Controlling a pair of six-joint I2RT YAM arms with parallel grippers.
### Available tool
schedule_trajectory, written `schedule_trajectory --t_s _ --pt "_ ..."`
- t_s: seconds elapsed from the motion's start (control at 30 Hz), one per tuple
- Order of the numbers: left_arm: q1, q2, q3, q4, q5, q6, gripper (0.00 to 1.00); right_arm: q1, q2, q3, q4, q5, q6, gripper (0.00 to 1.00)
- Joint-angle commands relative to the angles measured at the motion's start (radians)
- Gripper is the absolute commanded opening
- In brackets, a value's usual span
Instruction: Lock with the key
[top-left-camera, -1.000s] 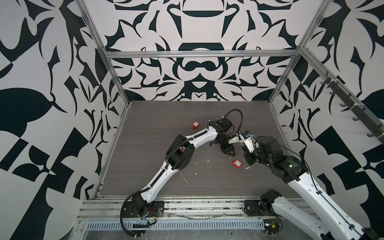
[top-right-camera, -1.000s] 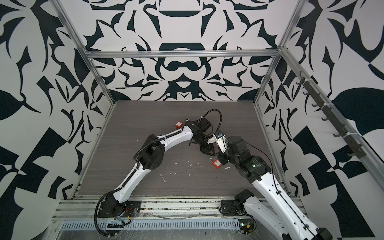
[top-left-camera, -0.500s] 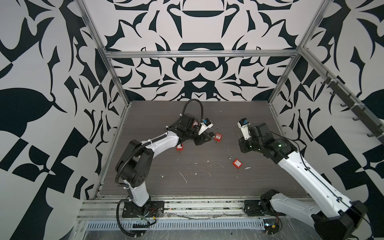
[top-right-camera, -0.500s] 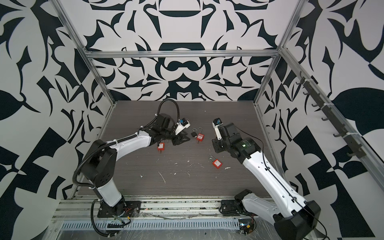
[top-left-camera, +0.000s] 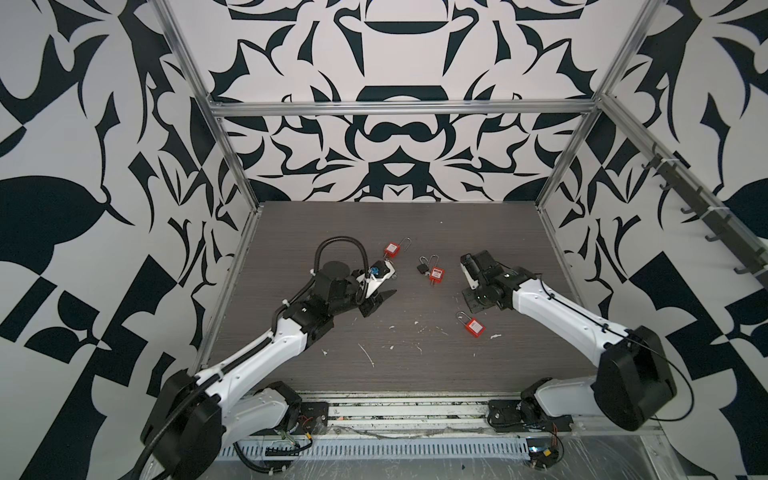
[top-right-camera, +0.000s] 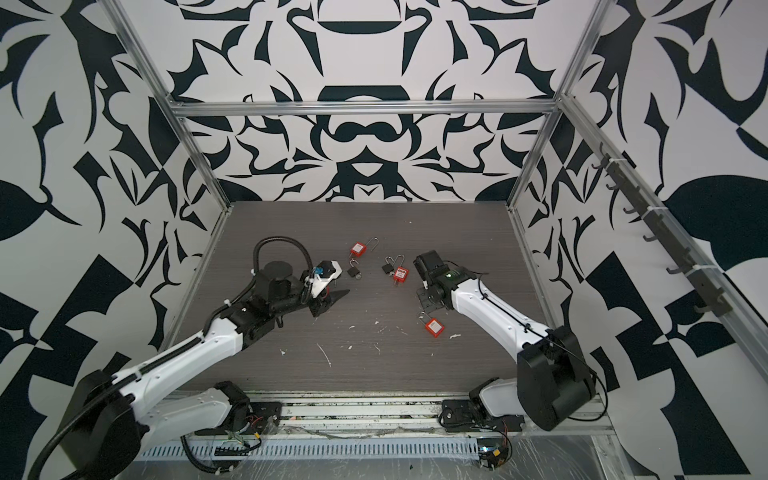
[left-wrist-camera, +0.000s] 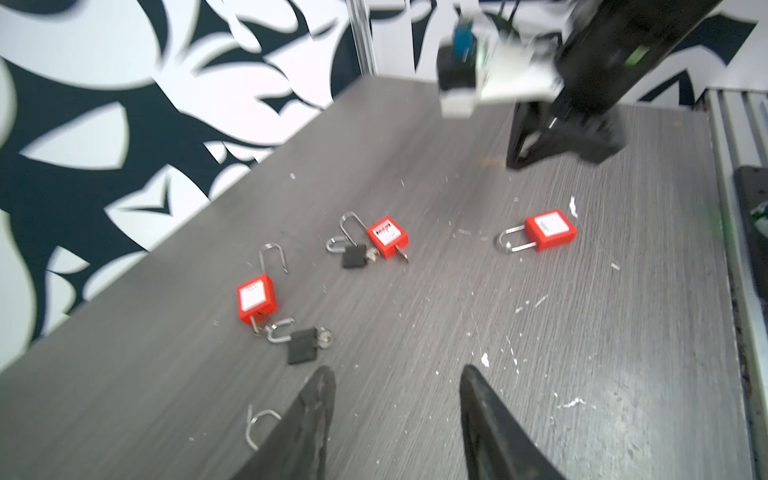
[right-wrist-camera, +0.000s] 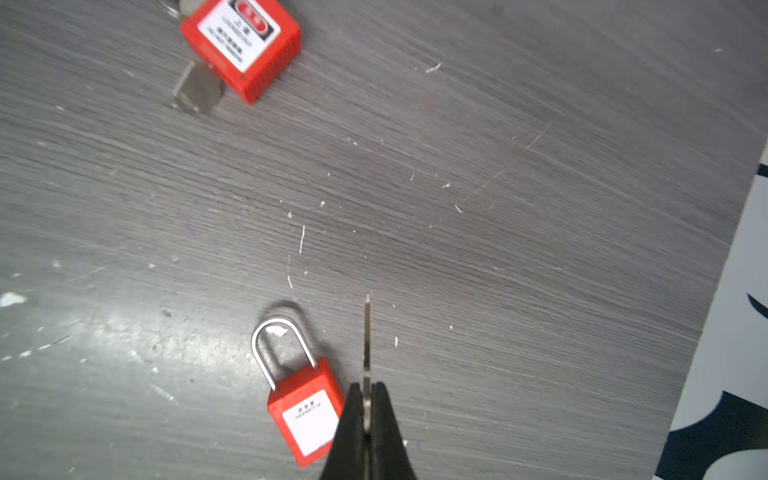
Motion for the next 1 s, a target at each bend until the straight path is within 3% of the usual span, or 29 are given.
schedule_trajectory --t_s 0.0,0.33,0.77,0.97 --pt "-0.002 -0.056 -0.042 0.017 -0.026 -0.004 0.55 0.002 0.059 0.035 0.006 0.013 0.01 0.0" --pt "-0.002 -0.034 -0.041 0.027 -0.014 -0.018 0.58 0.002 0.174 0.047 -0.065 0.029 0.177 0.0" --pt "-0.002 -0.019 -0.04 0.018 0.039 -0.002 0.58 0.003 0.184 -0.02 -0.13 0.049 0.336 0.0" --pt "-0.002 0.006 -0.026 0.013 0.064 0.018 0.58 0.021 0.12 -0.073 -0.156 0.06 0.401 0.0"
